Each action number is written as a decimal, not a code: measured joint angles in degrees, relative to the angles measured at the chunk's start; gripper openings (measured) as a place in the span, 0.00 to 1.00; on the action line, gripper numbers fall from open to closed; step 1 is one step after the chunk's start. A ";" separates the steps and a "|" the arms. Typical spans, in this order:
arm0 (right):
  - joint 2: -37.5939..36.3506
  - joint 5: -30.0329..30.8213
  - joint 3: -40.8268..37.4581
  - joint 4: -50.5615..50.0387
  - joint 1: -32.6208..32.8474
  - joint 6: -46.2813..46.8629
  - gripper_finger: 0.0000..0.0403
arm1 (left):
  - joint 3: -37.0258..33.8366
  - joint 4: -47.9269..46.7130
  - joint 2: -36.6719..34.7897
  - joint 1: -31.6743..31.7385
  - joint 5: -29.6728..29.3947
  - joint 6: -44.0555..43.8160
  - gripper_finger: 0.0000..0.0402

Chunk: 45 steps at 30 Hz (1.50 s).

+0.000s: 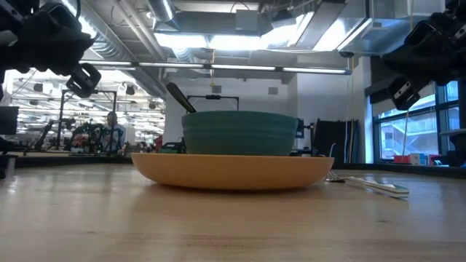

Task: Set table place
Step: Return to Home Position

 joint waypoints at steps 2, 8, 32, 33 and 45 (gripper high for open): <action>0.00 0.02 0.01 0.01 0.00 -0.07 0.03 | 0.01 0.00 0.00 0.00 0.00 0.02 0.05; 0.00 0.02 0.01 0.04 0.00 -0.05 0.03 | 0.02 0.00 0.00 0.01 -0.02 0.04 0.09; 0.00 0.02 0.01 0.13 0.00 -0.03 0.03 | 0.02 0.00 0.00 0.01 -0.04 0.04 0.18; 0.00 0.02 0.00 0.13 0.00 0.02 0.03 | 0.02 0.00 0.00 0.02 -0.05 0.04 0.19; 0.00 0.03 0.00 0.13 0.00 -0.04 0.03 | 0.02 0.00 0.00 0.01 -0.04 0.04 0.20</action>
